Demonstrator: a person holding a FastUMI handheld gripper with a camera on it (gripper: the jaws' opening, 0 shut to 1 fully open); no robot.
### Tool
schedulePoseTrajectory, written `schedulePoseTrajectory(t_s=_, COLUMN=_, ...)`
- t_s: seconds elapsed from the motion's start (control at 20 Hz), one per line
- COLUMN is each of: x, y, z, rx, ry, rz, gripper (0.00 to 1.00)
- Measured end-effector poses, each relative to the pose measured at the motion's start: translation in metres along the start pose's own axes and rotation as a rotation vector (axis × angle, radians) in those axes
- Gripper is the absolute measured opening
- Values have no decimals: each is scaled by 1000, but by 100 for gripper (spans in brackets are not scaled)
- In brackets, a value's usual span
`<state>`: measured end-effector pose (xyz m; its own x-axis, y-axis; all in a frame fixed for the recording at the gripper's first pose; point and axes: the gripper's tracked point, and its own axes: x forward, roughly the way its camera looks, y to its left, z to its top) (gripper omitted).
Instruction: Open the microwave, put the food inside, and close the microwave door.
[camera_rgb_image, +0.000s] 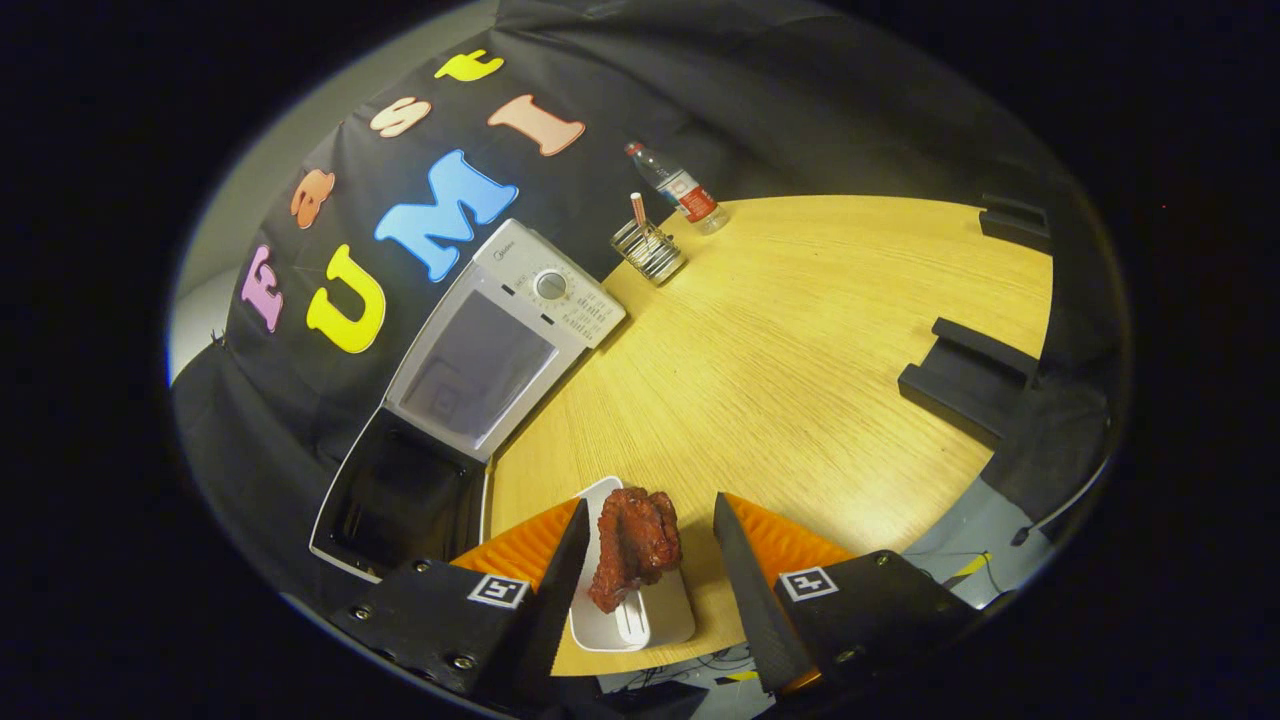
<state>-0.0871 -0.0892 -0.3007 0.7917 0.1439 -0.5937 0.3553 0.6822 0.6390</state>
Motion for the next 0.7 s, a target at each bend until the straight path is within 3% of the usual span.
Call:
schedulePoseTrajectory(t_s=0.05, x=-1, y=-1, z=0, rx=5, ry=0, rz=5, gripper=76)
schedulePoseTrajectory(t_s=0.15, x=4, y=-4, z=1, rx=34, ry=-4, rz=1, gripper=49)
schedulePoseTrajectory(t_s=0.2, x=-2, y=2, z=1, rx=62, ry=9, rz=26, gripper=41)
schedulePoseTrajectory(t_s=0.3, x=5, y=1, z=-2, rx=69, ry=17, rz=40, gripper=41)
schedulePoseTrajectory(t_s=0.4, x=-7, y=8, z=-3, rx=56, ry=24, rz=49, gripper=19)
schedulePoseTrajectory(t_s=0.45, x=-5, y=13, z=-6, rx=36, ry=28, rz=66, gripper=19)
schedulePoseTrajectory(t_s=0.55, x=1, y=14, z=-5, rx=-8, ry=27, rz=71, gripper=9)
schedulePoseTrajectory(t_s=0.7, x=-6, y=22, z=-3, rx=-41, ry=34, rz=75, gripper=9)
